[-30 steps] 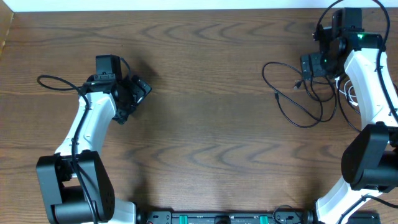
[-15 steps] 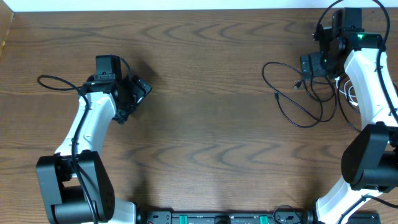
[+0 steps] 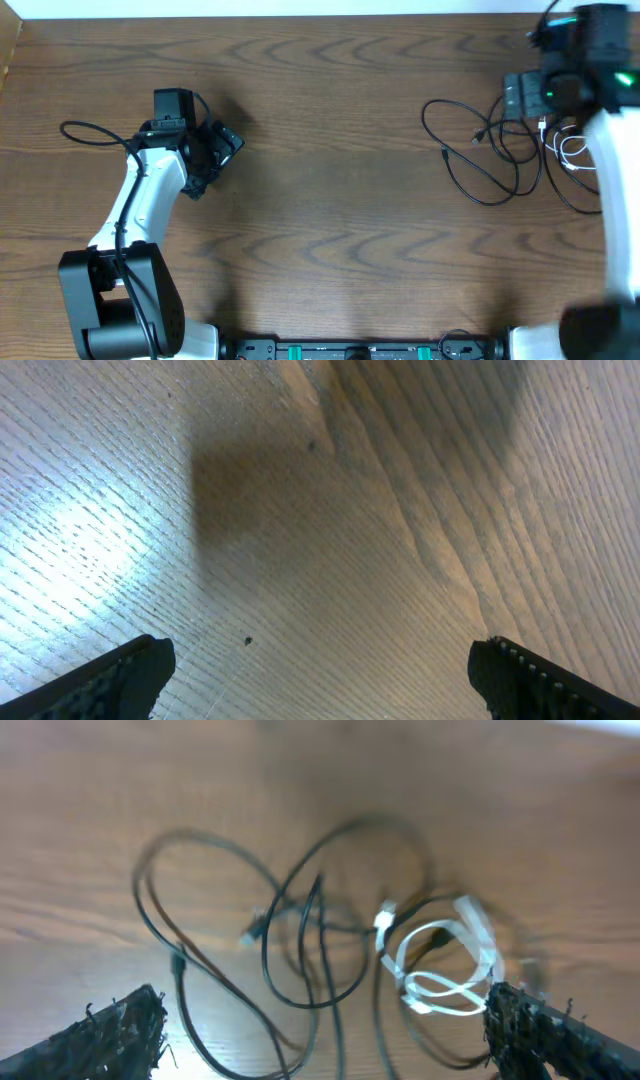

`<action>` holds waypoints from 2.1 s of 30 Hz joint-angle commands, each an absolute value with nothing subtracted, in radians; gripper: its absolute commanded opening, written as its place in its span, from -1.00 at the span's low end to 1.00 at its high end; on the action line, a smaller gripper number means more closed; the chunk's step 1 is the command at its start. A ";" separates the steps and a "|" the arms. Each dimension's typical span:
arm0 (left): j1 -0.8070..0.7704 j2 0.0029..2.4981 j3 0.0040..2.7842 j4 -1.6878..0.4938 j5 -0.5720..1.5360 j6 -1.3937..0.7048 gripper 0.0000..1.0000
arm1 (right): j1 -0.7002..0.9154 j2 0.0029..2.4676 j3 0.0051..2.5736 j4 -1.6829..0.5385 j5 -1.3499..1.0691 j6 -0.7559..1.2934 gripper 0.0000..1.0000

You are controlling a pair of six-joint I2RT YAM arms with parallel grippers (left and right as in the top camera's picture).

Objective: Untangle cables

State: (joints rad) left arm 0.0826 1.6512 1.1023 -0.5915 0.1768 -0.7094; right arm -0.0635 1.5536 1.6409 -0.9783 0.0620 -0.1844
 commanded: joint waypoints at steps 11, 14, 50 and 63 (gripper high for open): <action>0.084 1.652 1.111 -0.594 0.163 -0.707 0.99 | -0.071 1.004 1.647 -0.981 0.057 -0.176 0.98; 0.084 1.652 1.111 -0.594 0.163 -0.707 0.99 | -0.071 0.925 1.647 -0.983 0.057 -0.176 0.99; 0.084 1.652 1.111 -0.594 0.163 -0.707 0.99 | 0.066 0.367 0.807 -1.135 0.057 -0.176 0.98; 0.084 1.652 1.111 -0.594 0.163 -0.707 0.99 | 0.066 0.366 0.772 -1.121 0.057 -0.176 0.98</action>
